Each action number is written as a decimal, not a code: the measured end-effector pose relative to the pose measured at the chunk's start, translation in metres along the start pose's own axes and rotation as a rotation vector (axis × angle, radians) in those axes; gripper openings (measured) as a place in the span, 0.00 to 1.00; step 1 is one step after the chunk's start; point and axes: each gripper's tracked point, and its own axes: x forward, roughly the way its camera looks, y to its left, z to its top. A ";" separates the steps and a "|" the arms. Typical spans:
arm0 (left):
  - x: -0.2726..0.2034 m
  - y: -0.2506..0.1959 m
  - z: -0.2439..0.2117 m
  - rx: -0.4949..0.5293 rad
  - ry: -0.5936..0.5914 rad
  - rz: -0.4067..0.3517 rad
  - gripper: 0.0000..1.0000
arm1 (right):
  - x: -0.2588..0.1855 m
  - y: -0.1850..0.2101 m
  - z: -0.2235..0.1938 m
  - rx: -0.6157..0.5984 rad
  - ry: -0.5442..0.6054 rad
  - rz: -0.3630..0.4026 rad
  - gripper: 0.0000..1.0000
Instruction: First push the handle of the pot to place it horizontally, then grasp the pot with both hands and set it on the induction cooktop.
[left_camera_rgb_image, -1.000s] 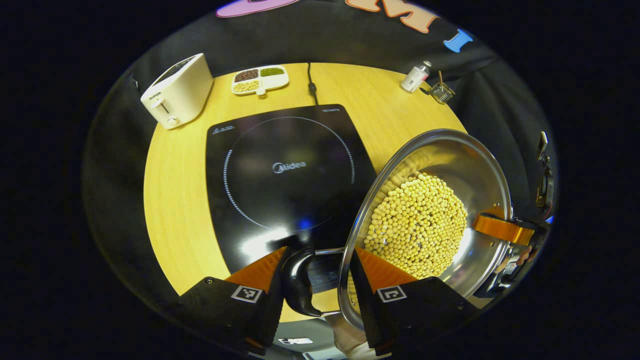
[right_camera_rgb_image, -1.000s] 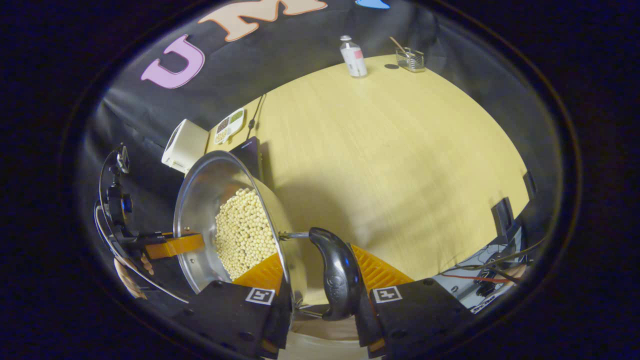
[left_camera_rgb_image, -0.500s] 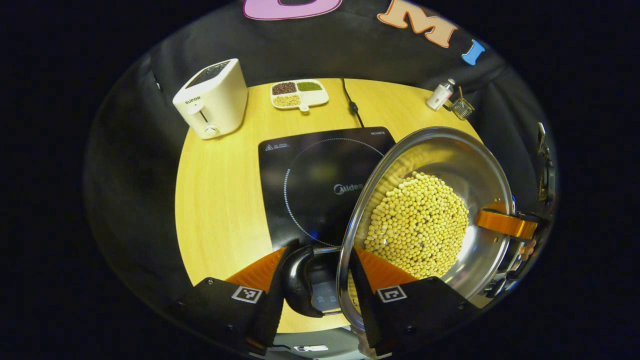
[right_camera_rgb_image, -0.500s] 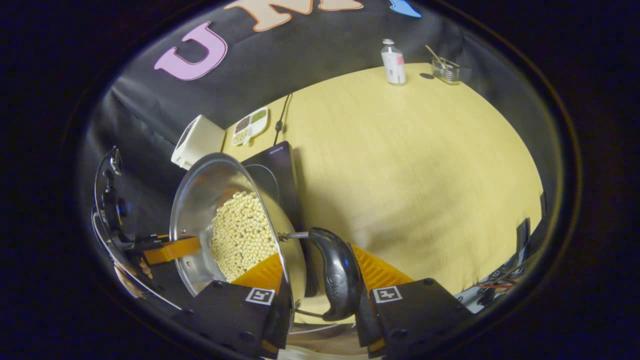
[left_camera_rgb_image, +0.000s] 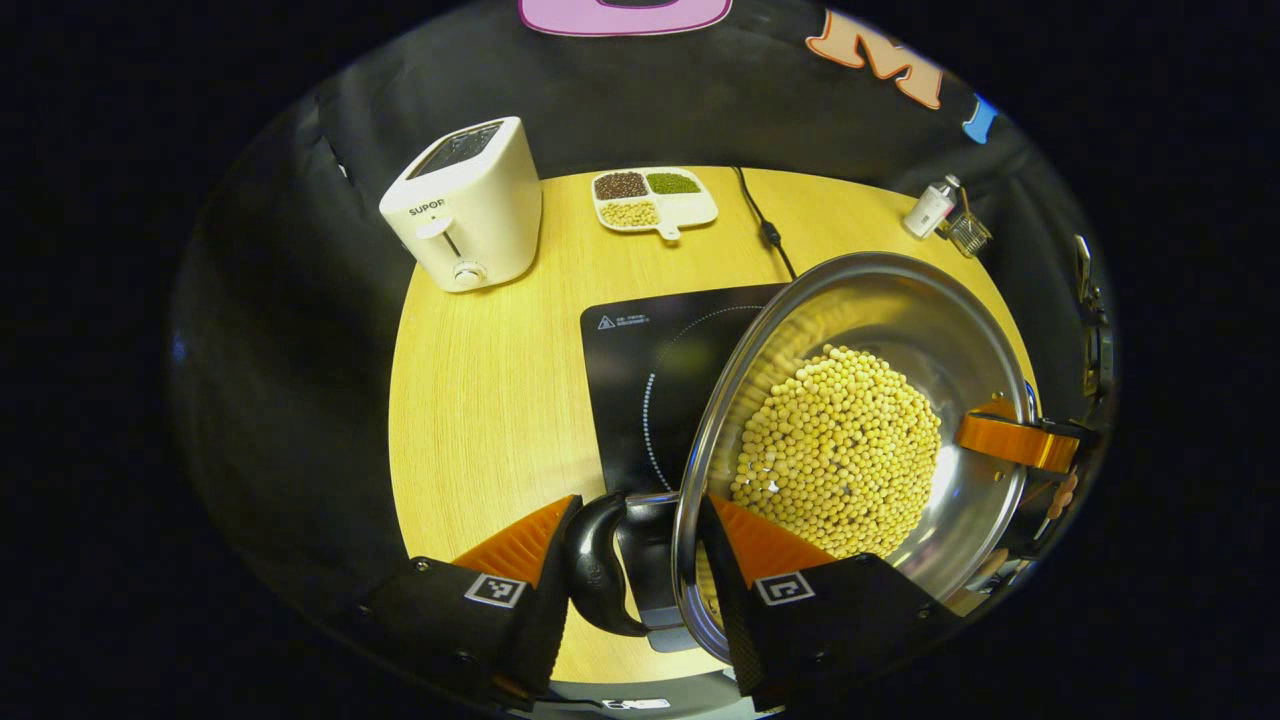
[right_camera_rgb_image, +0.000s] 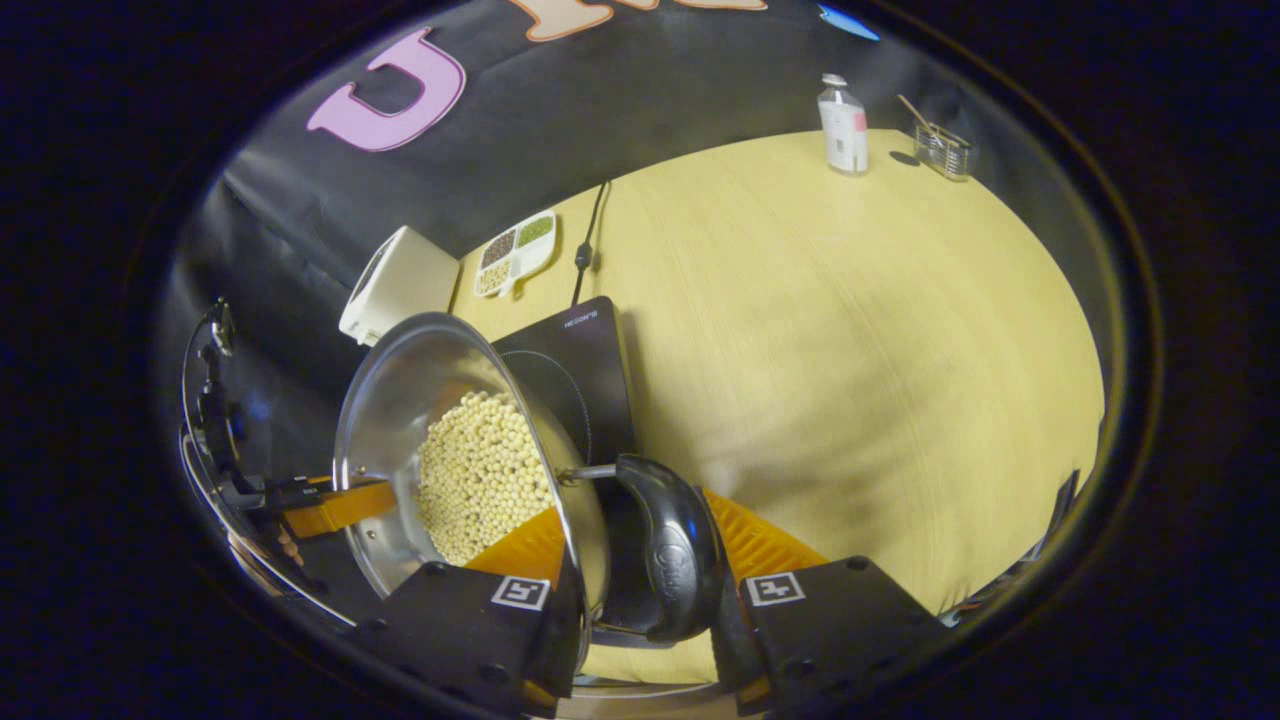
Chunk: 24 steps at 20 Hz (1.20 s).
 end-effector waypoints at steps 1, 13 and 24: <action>0.003 0.003 0.002 -0.002 0.002 0.005 0.68 | 0.006 0.001 0.001 0.001 0.005 0.002 0.56; 0.029 0.018 0.005 -0.023 0.022 0.026 0.68 | 0.042 0.004 0.005 0.008 0.033 -0.001 0.57; 0.037 0.021 0.013 -0.013 -0.003 0.024 0.69 | 0.050 0.006 0.016 0.004 0.011 -0.006 0.56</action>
